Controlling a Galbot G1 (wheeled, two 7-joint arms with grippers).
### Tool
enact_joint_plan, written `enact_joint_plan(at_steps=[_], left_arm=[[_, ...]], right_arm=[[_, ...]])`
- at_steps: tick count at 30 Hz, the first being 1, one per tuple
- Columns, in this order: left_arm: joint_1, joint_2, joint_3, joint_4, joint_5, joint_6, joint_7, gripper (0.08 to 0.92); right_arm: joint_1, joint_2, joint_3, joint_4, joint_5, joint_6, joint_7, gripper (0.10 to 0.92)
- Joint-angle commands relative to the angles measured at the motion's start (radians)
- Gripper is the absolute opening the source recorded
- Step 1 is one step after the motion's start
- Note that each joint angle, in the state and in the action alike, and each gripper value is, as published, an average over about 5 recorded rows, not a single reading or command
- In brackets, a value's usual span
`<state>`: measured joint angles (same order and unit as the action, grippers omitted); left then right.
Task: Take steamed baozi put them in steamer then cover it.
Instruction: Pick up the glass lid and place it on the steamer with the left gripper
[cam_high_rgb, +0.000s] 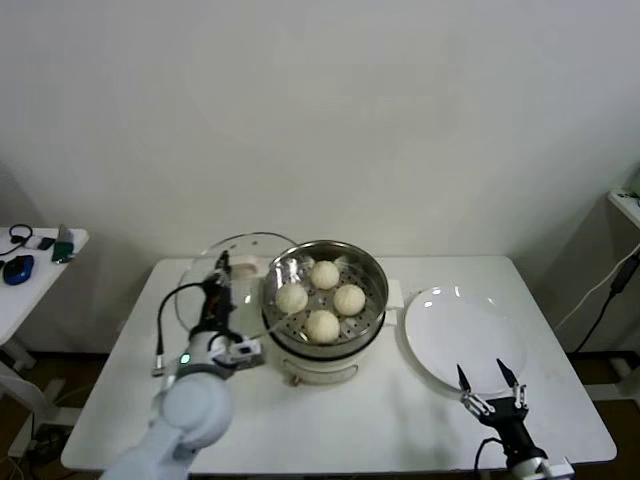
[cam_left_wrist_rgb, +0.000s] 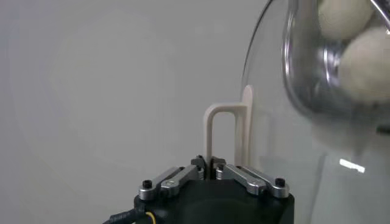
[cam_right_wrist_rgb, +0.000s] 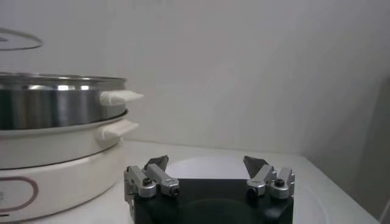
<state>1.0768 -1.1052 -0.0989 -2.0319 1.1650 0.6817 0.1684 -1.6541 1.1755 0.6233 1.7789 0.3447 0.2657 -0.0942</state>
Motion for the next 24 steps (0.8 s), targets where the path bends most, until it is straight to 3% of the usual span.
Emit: enact_joint_plan(at_steps=[1,9,24], left_arm=[[-0.154,-0.231,0.236,0.109,0.213,0.104,0.115,0.146],[-0.175,-0.327,0.264,0.198,0.254,0.104,0.099,0.146],[-0.172,-0.355,0.291,0.255,0.268,0.104,0.066,0.146]], right_arm=[[0.000,-0.019,0.006,-0.035,0.018,0.029,-0.001,0.823],[-0.007,-0.039,0.019,-0.049,0.042,0.045,-0.002,0.823],[-0.009,-0.036,0.021,-0.060,0.044,0.053,-0.002,0.823]])
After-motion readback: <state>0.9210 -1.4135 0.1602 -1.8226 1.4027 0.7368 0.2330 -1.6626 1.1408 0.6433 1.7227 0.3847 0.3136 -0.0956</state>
